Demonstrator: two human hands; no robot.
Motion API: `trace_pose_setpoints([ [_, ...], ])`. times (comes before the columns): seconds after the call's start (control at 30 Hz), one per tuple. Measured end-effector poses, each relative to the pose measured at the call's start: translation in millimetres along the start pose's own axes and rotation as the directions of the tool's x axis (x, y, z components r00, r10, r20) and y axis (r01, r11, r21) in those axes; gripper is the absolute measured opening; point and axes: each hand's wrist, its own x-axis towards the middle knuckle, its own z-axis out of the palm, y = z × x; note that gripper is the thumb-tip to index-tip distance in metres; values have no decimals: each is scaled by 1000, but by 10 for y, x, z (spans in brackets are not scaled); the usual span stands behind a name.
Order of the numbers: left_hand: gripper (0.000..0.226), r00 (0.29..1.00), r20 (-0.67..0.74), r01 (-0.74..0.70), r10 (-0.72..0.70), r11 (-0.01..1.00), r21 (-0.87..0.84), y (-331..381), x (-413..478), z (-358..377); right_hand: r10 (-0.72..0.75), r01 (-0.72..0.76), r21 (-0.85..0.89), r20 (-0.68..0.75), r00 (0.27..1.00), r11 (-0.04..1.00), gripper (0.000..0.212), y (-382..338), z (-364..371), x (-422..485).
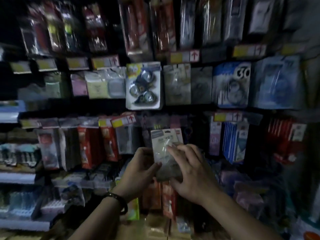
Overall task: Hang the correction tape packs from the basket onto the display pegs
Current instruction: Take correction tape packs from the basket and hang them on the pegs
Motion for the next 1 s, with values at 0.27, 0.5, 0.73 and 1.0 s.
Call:
trace_pose_setpoints([
  [0.27, 41, 874, -7, -387, 487, 704, 596, 686, 733, -304, -25, -7, -240, -132, 991, 971, 92, 364, -569, 1214],
  [0.5, 59, 845, 59, -320, 532, 413, 852, 921, 1210, -329, 12, -63, -379, -133, 991, 923, 90, 529, -602, 1841],
  [0.73, 90, 899, 45, -201, 435, 320, 926, 924, 1573, -370, -32, -66, -460, -202, 979, 886, 78, 599, -477, 1975],
  [1.0, 87, 910, 45, -201, 412, 343, 917, 943, 1538, -300, 24, -101, -481, -162, 986, 871, 83, 639, -475, 2103],
])
